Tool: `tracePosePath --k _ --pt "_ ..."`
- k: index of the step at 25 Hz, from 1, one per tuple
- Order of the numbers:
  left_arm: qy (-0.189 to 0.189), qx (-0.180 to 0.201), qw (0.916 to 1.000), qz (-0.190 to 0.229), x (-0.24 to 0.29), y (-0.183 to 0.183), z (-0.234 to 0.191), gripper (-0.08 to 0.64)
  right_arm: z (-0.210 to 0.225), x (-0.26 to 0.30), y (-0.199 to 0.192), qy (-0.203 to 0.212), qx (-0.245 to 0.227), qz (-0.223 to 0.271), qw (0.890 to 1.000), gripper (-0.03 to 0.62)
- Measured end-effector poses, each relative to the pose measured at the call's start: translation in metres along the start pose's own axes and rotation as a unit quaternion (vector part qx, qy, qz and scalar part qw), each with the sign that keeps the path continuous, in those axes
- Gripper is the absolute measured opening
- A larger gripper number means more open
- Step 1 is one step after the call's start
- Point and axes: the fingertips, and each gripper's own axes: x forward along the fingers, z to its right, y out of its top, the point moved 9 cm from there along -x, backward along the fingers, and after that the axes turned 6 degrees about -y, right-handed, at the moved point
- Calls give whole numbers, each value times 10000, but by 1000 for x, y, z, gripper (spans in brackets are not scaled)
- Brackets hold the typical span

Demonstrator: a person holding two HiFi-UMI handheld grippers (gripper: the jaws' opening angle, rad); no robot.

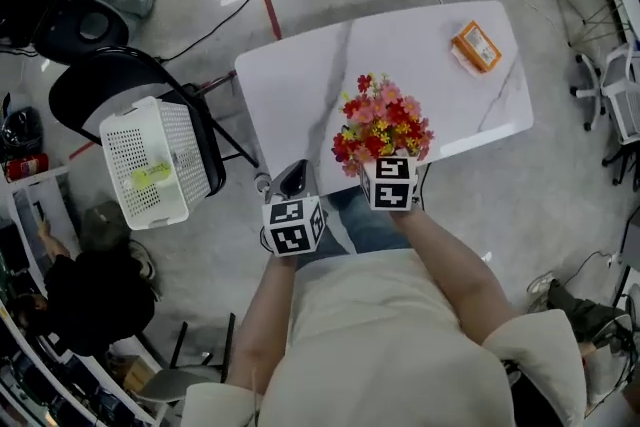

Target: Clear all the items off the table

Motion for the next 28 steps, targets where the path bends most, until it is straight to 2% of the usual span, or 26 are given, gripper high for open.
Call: tracePosePath --k 8,20,28 --pt "224 -215 9992 247 -39 -1 -31 8 -56 -20 26 666 -630 177 9956 518" --pt "683 -626 9937 628 -98 7 -101 8 -132 -34 63 1101 -1147 299 9868 518" --pt "830 -742 9911 725 -131 3 -134 8 -189 -40 77 1498 -1439 366 9775 518"
